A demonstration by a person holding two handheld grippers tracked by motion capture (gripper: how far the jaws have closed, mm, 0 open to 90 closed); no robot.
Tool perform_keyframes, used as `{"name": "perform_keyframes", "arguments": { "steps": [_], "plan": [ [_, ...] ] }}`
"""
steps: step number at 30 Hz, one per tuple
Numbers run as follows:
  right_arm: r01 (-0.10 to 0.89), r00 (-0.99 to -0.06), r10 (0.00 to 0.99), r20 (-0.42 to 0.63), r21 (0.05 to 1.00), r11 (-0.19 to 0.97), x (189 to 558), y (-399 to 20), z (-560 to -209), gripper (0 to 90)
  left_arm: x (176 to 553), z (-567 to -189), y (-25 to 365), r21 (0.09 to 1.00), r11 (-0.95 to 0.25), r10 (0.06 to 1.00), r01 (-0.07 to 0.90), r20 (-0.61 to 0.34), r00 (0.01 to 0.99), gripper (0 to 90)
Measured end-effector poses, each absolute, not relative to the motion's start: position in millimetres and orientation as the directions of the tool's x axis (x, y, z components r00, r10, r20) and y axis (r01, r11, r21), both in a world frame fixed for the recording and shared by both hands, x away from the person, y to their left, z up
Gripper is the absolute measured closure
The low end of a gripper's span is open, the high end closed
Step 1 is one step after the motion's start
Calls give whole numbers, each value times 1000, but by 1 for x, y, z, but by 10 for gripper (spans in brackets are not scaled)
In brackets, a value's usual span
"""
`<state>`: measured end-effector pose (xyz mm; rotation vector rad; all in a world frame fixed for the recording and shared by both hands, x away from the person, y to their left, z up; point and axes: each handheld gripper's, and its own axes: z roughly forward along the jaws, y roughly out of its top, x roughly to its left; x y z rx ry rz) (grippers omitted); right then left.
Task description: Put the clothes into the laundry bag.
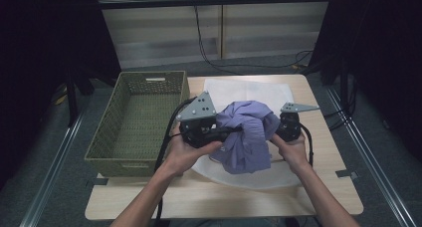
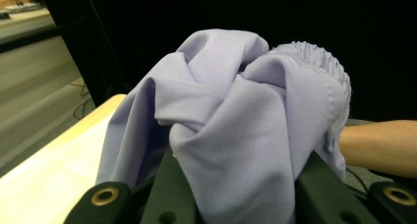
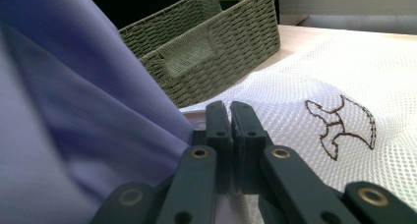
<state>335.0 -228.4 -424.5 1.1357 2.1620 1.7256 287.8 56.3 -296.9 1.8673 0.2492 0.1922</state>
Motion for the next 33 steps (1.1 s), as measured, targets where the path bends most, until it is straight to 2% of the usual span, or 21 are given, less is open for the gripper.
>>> {"name": "perform_keyframes", "arguments": {
  "steps": [9, 33],
  "plan": [
    [457, -699, 633, 333, 889, 36, 334, -232, -422, 870, 293, -310, 48, 955, -280, 266, 95, -18, 964, 764],
    [455, -695, 635, 337, 890, 25, 333, -239, -421, 871, 298, -350, 23, 929, -344, 245, 134, -49, 968, 761]
  ]
}}
